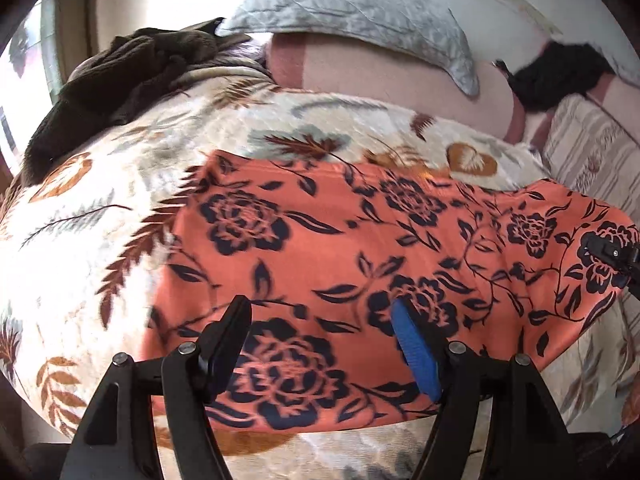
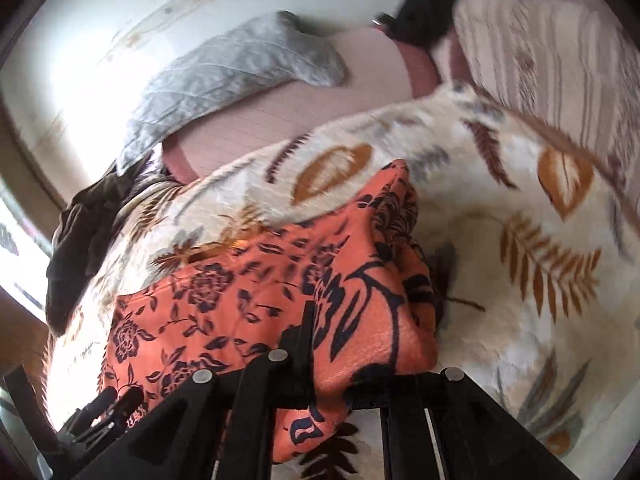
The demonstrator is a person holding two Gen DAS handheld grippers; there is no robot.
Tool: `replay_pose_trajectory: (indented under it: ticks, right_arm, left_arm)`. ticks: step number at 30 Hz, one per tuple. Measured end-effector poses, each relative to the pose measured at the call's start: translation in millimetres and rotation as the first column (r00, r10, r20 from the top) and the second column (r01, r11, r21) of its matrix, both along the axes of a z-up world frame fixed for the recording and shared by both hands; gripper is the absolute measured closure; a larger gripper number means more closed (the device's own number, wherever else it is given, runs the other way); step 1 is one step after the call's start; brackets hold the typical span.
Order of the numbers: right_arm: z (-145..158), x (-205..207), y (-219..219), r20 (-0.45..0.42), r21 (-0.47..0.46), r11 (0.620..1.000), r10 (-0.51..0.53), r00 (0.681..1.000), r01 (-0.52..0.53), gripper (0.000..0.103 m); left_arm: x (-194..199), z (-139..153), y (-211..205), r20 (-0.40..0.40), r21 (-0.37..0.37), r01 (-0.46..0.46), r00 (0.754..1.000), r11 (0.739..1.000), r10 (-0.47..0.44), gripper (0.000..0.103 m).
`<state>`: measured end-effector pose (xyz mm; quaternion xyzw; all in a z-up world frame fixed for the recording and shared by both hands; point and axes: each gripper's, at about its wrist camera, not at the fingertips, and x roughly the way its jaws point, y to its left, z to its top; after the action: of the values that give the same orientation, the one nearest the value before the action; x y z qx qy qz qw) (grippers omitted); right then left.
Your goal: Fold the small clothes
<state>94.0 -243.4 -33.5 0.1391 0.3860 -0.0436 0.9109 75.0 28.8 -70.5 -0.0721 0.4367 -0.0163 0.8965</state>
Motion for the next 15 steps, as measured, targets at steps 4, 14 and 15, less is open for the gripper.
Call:
replay_pose_trajectory:
  ticks: [4, 14, 15]
  right_arm:
    - [9.1, 2.0, 59.7, 0.028, -0.067, 0.991, 0.118, 0.993, -0.116, 0.093]
    - [-94.8, -45.4, -121.4, -0.183, 0.435, 0.843, -0.261, 0.948, 0.317, 0.089]
    - [-111.6, -51.0, -134.8, -0.221, 0.493, 0.802, -0.261, 0.94, 0.339, 0.077]
  left_arm:
    - [-7.8, -3.9, 55.4, -0.017, -0.051, -0.098, 0.995, 0.994, 0.098, 0.029]
    - [-7.7, -16.5, 46.1, -0.029, -0.049, -0.045, 0.999, 0.998, 0.043, 0.029]
    - [-5.2, -15.2, 36.9, -0.026, -0.051, -0.025, 0.999, 0.998, 0.023, 0.029]
